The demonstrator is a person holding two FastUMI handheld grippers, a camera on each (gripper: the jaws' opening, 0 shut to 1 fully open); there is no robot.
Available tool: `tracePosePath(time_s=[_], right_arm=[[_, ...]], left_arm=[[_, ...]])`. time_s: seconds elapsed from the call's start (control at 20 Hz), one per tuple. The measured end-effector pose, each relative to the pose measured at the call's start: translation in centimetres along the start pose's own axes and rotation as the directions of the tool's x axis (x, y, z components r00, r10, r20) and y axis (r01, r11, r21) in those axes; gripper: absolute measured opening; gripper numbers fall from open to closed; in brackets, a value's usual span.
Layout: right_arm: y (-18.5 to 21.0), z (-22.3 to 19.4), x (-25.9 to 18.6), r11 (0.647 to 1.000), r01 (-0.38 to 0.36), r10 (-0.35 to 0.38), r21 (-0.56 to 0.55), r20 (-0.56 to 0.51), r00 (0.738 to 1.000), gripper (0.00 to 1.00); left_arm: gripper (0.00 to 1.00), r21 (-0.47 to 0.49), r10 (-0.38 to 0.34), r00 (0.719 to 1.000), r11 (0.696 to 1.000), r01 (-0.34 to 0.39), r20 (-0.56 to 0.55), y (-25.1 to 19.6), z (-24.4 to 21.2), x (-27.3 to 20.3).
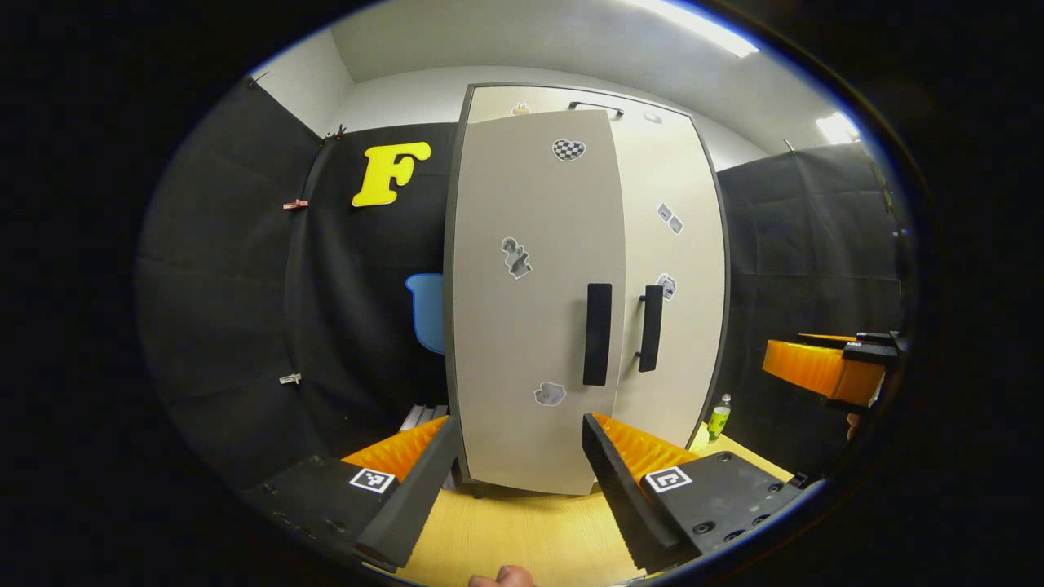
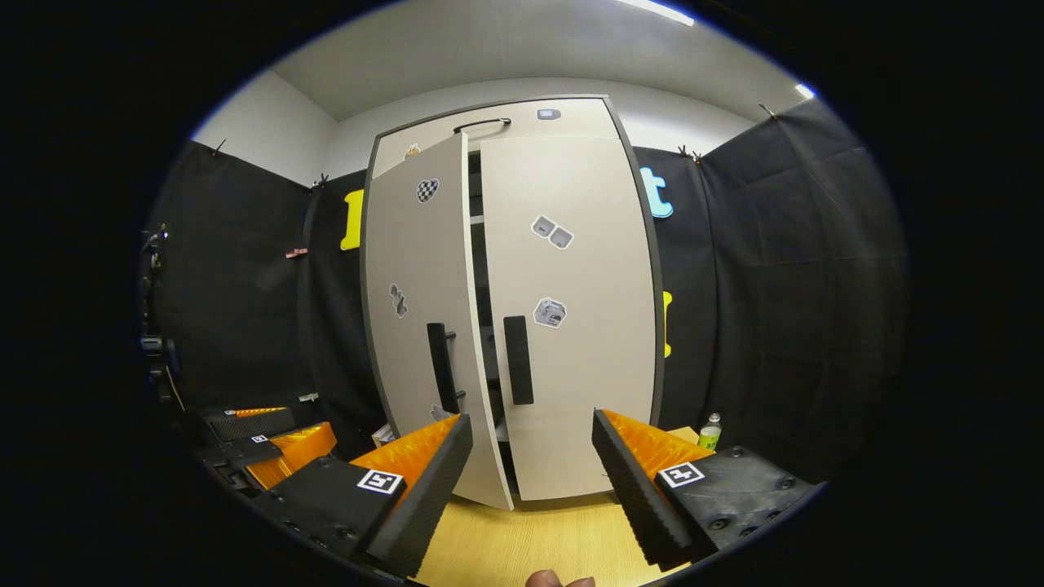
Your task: Grab one shoe with the right hand and put it into the shoe cabinet, grab the other shoe with the left hand and put it into the shoe cabinet; then close the right door with the right hand and the left door with the left hand.
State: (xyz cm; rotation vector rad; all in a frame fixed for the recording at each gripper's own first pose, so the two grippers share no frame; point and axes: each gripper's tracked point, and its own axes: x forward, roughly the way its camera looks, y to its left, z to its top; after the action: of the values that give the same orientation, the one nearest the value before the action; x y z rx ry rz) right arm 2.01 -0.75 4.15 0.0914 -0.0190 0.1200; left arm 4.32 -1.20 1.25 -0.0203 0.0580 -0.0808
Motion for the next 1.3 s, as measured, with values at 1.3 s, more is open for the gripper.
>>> tracePosePath(time_s=[1.3], right_arm=[[-0.4, -1.0, 0.6, 0.998, 0.042, -0.043, -0.048, -0.008, 0.999, 0.98]], left_arm=[[0.95, 0.000, 0.059, 0.996, 0.998, -0.059, 0.061, 1.2, 2.6, -0.1]])
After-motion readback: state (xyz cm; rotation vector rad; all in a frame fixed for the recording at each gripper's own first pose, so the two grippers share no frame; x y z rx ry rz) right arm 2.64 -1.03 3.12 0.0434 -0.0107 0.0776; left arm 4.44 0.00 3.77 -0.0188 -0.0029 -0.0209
